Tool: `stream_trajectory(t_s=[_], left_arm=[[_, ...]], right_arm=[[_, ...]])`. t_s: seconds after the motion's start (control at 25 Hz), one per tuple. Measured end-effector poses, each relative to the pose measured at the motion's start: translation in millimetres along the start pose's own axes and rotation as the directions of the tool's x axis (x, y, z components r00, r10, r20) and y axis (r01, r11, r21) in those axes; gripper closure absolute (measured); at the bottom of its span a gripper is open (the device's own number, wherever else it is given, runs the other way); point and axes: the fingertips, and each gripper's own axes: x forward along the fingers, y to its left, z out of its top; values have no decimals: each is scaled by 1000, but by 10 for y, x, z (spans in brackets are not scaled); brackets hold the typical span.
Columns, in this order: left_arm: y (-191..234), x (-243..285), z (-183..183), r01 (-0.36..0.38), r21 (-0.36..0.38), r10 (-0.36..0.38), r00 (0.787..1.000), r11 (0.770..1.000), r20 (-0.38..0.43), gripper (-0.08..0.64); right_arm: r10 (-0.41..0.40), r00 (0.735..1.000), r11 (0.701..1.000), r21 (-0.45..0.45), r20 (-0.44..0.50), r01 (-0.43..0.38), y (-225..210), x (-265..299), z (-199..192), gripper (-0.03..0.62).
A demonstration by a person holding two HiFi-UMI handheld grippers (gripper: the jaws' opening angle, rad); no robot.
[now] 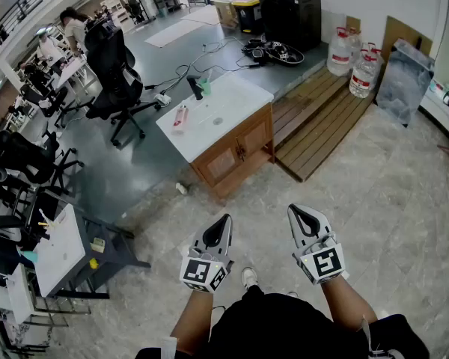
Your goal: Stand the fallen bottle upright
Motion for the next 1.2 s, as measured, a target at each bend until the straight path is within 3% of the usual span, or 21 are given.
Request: stream_trajectory(t_s=[0.16, 0.28, 0.4, 0.56, 0.68, 0.88, 1.2], left_arm=[[-174, -76, -1, -19, 16, 20, 1000, 1000, -16, 545], [-258, -167, -15, -27, 18, 27, 999, 999, -23, 545], [-336, -210, -10, -16, 30, 17, 999, 999, -29, 545], [-382, -256, 87, 7, 7, -7, 1000, 1000, 1, 545], [-317, -276, 169, 10, 14, -10, 1000, 1000, 20, 545], [-103, -311, 241, 5, 30, -6, 1000, 1000, 25, 545], [376, -275, 403, -5, 51, 2, 999, 999, 47, 545]], right_arm=[[-6, 999, 1000, -19, -32, 5, -4, -188, 69, 581], [3, 999, 1000, 24, -54, -1, 44, -294, 118, 580], [8, 1000, 999, 47, -16, -7, 61, -312, 216, 581], [7, 997, 999, 52, -79, -3, 85, -313, 103, 580], [6, 1000, 998, 69, -26, -4, 117, -318, 143, 578], [-1, 1000, 991, 137, -13, 3, 155, -227, 267, 577], [75, 997, 996, 52, -30, -73, 459, 221, 350, 577]])
